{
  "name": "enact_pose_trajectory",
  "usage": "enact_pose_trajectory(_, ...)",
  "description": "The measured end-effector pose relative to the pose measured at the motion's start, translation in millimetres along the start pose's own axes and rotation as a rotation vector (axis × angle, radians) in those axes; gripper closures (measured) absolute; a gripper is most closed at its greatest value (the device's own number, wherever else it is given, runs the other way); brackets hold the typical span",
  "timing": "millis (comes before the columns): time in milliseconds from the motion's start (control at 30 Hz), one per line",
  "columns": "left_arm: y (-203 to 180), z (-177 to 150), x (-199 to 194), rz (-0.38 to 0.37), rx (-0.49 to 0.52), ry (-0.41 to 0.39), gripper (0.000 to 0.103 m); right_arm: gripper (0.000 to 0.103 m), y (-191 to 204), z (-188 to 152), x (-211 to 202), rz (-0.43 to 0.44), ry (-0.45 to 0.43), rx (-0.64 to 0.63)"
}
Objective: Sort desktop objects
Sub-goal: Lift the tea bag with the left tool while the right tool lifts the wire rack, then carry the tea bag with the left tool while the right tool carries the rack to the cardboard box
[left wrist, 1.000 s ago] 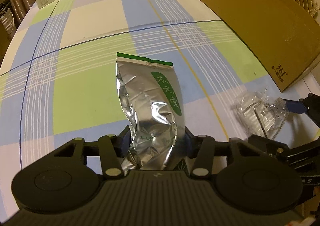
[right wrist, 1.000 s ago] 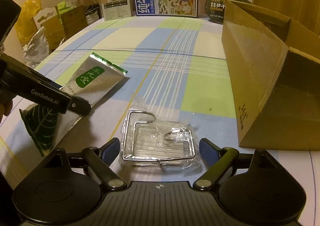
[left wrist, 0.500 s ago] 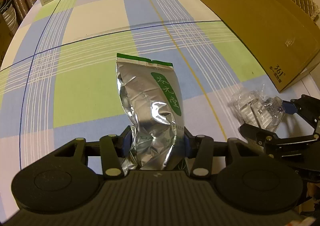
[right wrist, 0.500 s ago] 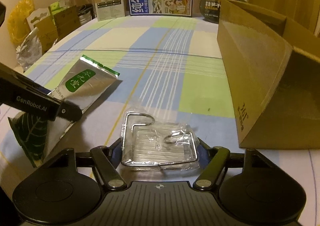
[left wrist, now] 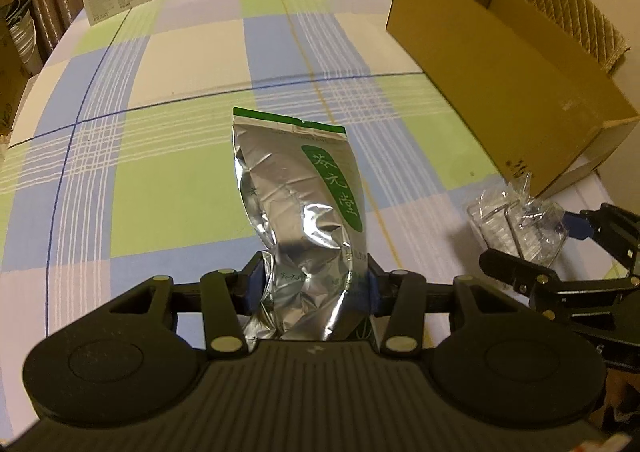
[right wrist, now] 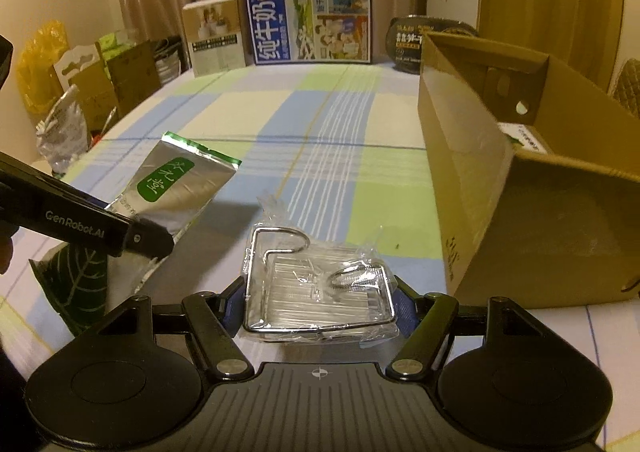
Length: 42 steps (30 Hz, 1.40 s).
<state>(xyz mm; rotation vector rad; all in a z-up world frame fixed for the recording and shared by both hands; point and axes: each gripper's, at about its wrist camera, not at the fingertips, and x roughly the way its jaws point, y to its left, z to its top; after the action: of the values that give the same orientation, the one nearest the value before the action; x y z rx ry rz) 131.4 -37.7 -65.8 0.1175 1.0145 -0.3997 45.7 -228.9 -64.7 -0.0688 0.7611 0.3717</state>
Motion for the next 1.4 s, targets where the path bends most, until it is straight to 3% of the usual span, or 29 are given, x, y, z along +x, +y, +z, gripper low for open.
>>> enact_pose_trajectory(867, -37, -2, -58, -0.039, -0.003, -0.09, 0.061, 0.035, -2, 20, -75, -0.022, -0.156, 0.01)
enact_pose_trajectory(1400, -92, 38, -62, -0.15, 0.016, -0.12, 0.061, 0.035, -63, 44, -107, -0.125, -0.251, 0.099)
